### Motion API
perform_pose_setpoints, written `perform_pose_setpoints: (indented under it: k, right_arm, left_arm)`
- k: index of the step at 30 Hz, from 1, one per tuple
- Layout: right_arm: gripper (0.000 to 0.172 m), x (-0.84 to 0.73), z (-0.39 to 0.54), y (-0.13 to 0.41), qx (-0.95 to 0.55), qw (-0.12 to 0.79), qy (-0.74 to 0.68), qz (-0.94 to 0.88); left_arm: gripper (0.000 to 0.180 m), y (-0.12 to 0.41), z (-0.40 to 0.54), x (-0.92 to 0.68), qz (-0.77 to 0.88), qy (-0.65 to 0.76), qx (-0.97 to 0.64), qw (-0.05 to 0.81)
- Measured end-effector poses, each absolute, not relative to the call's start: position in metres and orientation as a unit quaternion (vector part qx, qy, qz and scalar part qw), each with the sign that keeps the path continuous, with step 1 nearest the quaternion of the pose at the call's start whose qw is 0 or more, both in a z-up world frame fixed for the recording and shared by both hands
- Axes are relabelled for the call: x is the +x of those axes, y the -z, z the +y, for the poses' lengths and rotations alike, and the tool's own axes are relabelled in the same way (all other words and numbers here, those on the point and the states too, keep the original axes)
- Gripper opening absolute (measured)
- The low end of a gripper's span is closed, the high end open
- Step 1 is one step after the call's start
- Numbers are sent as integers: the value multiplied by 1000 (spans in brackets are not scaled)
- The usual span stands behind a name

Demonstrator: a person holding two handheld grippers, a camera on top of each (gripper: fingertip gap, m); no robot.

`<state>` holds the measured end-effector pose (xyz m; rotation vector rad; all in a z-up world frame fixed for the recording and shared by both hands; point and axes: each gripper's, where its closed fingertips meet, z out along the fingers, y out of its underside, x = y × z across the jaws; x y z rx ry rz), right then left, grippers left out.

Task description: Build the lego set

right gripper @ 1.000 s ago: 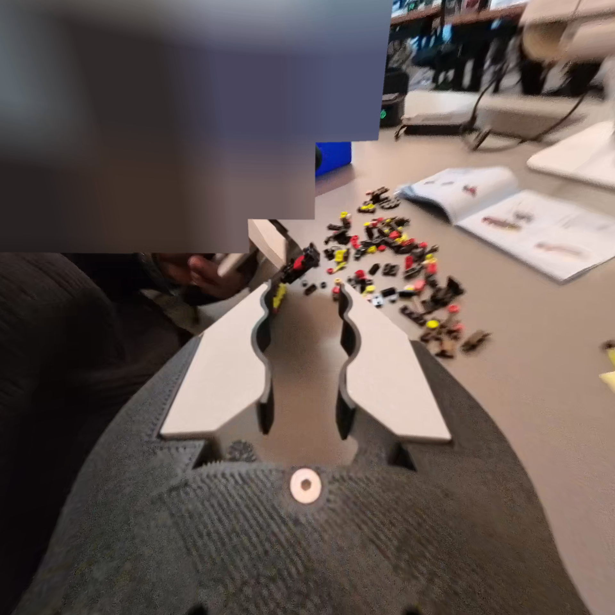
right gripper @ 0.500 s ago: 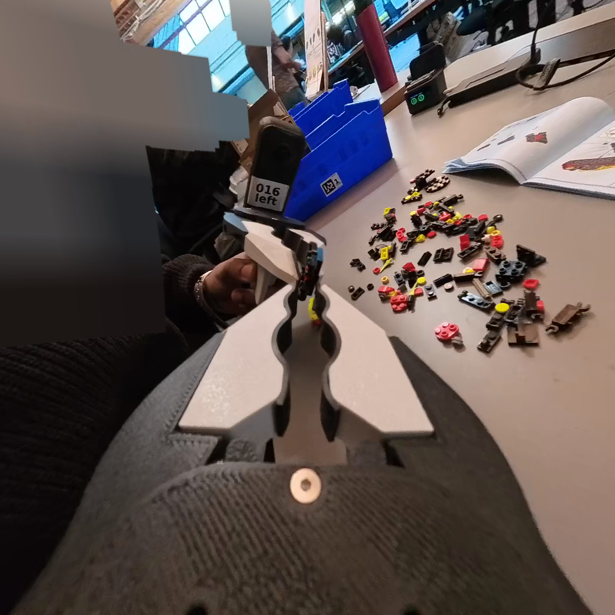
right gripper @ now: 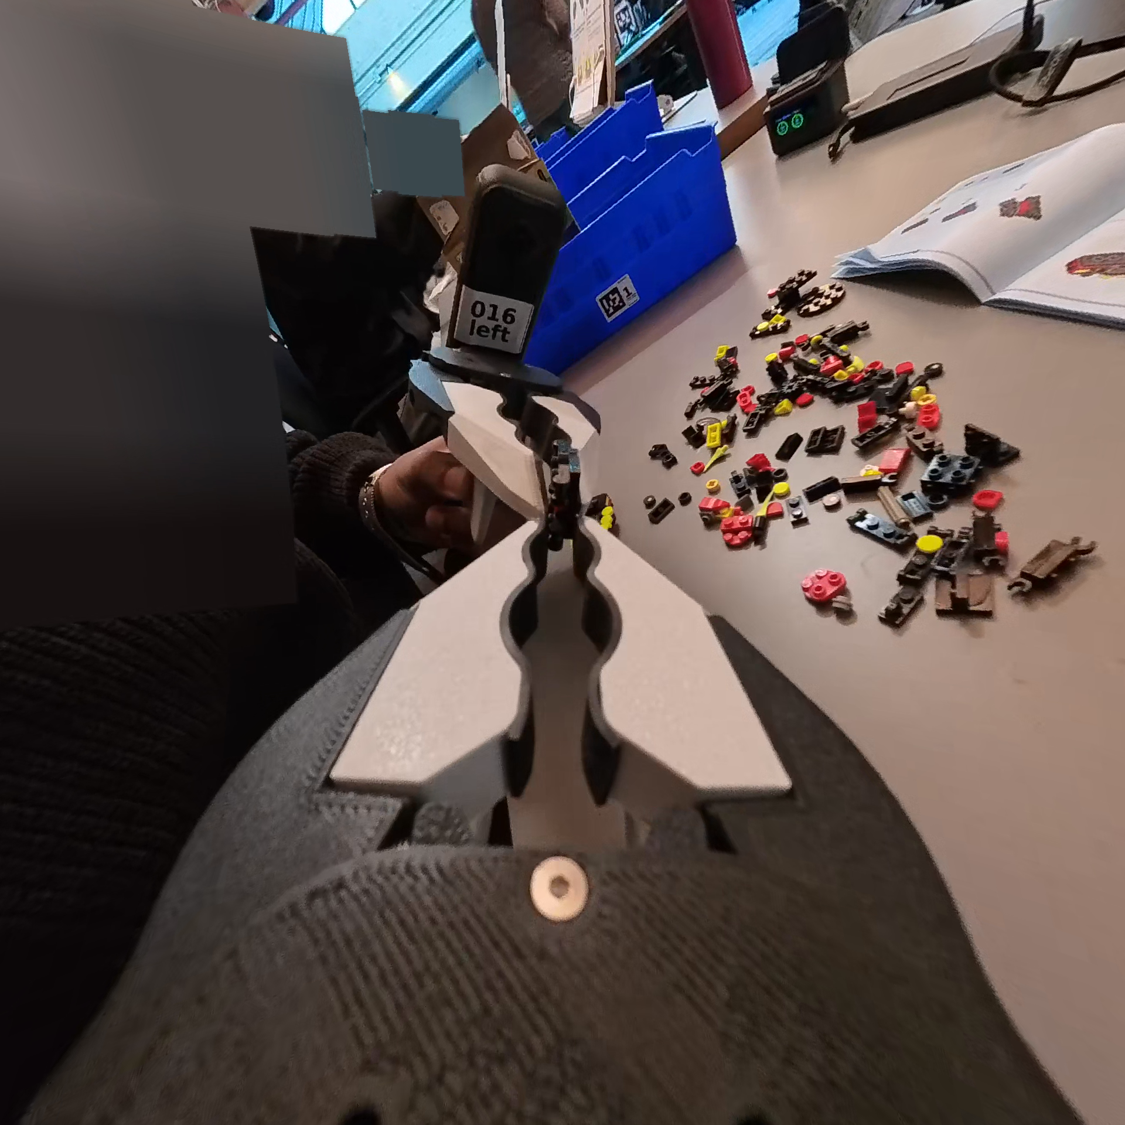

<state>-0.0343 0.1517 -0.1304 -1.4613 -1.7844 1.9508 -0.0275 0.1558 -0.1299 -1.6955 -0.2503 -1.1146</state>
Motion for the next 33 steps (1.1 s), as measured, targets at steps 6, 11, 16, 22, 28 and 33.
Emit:
perform_pose_setpoints:
  k: [6,11,16,22,28,33]
  right_arm:
    - [6,-36,155,128,-491,42,-665,-561]
    - [6,-36,167,129,-521,-26,-700,-487]
    - [6,-34,168,136,-541,-224,-735,-341]
    - [7,-26,156,154,-561,-282,-695,-350]
    - [6,-18,145,153,-549,-314,-685,-361]
    - [6,-11,141,153,-542,-320,-679,-379]
  left_arm:
    - [7,128,159,-30,-118,461,-702,529]
    - [11,126,155,-41,-99,422,-714,549]
    - [36,134,153,-44,-35,336,-761,553]
    - [43,148,151,-37,59,218,-806,547]
    - [39,153,145,-15,126,221,-808,531]
    - [28,152,144,-14,143,203,-807,536]
